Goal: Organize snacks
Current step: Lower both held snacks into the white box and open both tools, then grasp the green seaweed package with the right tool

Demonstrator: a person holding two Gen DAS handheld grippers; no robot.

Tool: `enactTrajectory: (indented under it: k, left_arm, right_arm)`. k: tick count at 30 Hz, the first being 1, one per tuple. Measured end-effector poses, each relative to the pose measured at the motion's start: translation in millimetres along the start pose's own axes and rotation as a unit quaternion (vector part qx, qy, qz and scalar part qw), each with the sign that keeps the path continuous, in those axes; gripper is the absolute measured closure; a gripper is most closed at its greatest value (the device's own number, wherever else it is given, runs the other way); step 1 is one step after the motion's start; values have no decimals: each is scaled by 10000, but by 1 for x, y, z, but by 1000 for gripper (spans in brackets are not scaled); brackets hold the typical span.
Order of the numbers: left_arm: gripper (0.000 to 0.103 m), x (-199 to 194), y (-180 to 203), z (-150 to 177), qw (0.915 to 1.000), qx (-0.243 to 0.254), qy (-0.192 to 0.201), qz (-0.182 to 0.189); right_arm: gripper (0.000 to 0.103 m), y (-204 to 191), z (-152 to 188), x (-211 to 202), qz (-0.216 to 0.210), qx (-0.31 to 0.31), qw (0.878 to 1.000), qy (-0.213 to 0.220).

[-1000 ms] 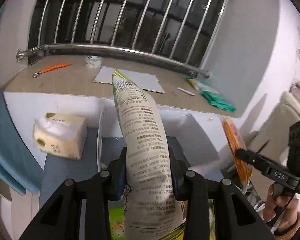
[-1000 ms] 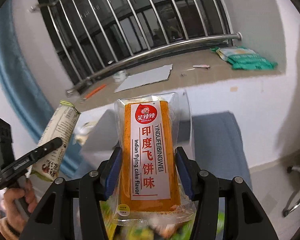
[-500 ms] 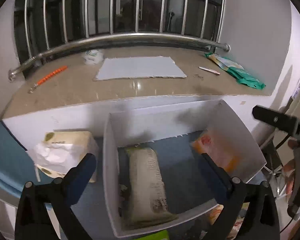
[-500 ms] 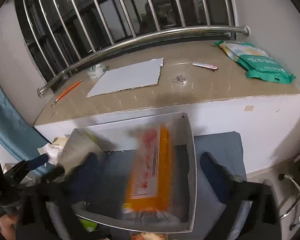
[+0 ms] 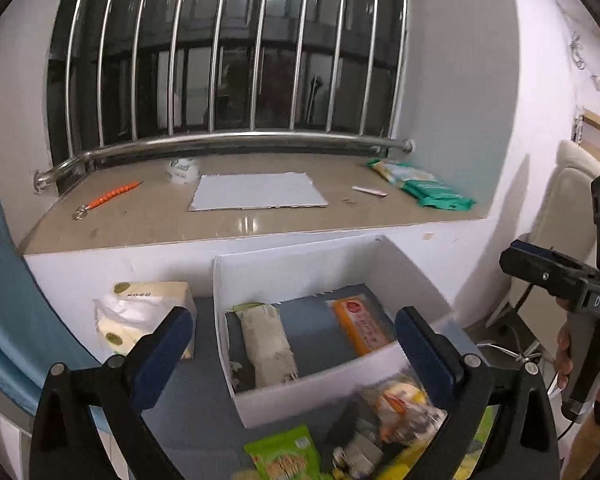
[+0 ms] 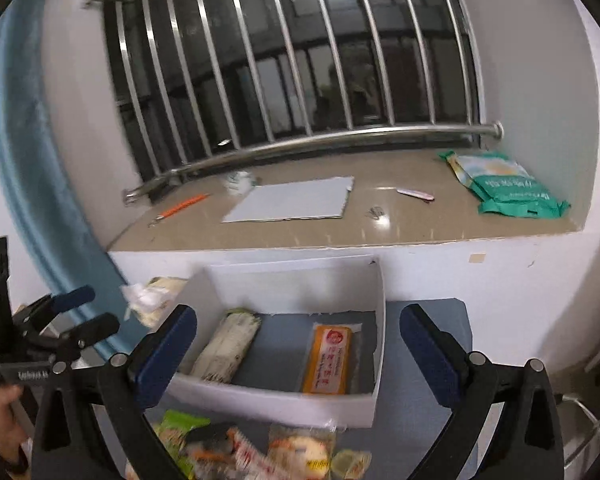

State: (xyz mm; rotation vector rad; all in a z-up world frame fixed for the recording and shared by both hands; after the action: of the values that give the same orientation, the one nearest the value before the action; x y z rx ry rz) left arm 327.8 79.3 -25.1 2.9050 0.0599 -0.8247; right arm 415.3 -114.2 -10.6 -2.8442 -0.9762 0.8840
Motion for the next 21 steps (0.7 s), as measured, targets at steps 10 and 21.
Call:
enactTrajectory:
  k: [10,21]
  left_arm:
    - [0,-95,43,71,9982,-17,209,554]
    - [0,-137,63,166,9941,-434,75,996]
  right_arm:
    - [0,-22,60,-99,-479,-49,9985,250]
    - [0,2,185,-163,-152,582,9979,231]
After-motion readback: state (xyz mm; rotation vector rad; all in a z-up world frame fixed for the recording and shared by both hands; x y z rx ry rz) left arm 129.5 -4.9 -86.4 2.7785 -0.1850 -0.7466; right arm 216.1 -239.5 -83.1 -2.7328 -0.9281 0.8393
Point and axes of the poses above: each gripper's, at about its wrist camera, not at the fingertips, and x roughly the way its jaws point, y to its right, z to its underside, the point moved 10 cm from there along x, roughly the way its jaws point, and after that the axes turned 1 degree about -x, right-handed, at the moved point
